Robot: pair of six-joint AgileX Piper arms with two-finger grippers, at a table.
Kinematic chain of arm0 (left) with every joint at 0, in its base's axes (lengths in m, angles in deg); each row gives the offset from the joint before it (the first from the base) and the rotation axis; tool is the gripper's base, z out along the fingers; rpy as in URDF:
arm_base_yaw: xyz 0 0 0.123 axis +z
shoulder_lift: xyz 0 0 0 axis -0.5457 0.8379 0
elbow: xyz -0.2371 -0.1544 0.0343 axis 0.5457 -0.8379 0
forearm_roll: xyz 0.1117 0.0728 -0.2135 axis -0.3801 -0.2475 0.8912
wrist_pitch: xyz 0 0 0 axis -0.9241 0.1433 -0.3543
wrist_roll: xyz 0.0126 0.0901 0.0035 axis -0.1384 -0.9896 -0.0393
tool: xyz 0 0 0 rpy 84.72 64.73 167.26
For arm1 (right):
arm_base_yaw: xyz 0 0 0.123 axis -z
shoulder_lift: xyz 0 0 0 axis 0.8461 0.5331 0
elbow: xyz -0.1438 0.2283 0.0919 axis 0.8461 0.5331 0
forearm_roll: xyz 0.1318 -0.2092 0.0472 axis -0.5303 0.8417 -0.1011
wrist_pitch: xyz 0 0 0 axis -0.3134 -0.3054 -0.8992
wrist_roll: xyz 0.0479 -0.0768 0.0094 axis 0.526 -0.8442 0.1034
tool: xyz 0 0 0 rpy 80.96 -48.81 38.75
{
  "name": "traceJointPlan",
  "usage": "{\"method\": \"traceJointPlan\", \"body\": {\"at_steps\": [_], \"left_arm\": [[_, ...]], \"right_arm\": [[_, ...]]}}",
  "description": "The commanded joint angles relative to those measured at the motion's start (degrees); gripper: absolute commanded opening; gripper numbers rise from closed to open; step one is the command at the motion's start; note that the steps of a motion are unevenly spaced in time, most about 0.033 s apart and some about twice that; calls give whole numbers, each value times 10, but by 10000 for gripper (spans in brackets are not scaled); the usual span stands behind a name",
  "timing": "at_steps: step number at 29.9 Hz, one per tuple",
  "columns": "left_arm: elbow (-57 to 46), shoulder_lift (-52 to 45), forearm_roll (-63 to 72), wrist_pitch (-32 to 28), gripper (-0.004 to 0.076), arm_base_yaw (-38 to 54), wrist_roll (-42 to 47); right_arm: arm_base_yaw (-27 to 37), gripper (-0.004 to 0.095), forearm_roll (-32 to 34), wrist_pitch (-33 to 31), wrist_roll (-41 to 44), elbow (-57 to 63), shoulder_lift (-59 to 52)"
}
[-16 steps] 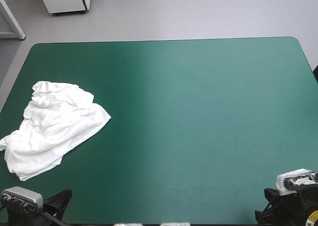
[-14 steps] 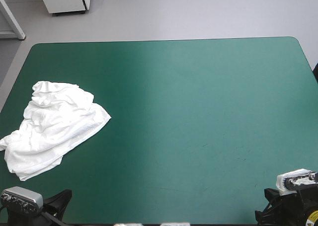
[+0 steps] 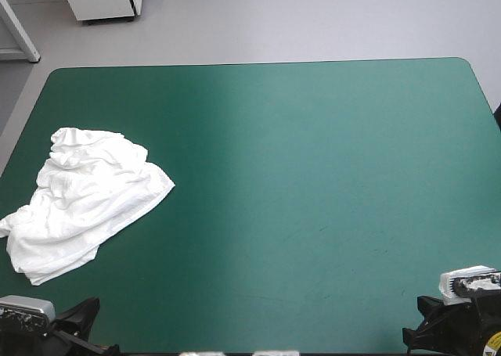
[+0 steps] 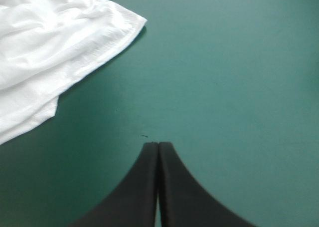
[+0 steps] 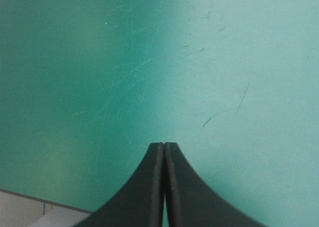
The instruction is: Fold the cloth
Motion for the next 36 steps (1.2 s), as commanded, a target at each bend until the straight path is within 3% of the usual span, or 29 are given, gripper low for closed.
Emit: {"method": "traceJointPlan", "body": {"at_steps": [1, 11, 13, 18, 21, 26, 36], "left_arm": [[44, 26, -12, -17, -10, 1, 20], [216, 229, -57, -29, 8, 1, 20], [257, 281, -57, -38, 76, 1, 17], [373, 425, -58, -20, 419, 1, 4], [436, 502, -82, -14, 566, 1, 23], [492, 606, -162, -7, 584, 1, 58], [493, 787, -176, -4, 584, 20, 99]], "right_arm": [[4, -17, 6, 35, 17, -53, 17], [4, -16, 118, -9, 23, -313, 183], [4, -17, 119, -24, 23, -363, 227], [4, -17, 114, -24, 23, -442, 330], [4, -17, 114, -21, 15, -460, 371], [4, -17, 114, -21, 1, -463, 419], [4, -17, 117, -21, -19, -463, 448]]}}
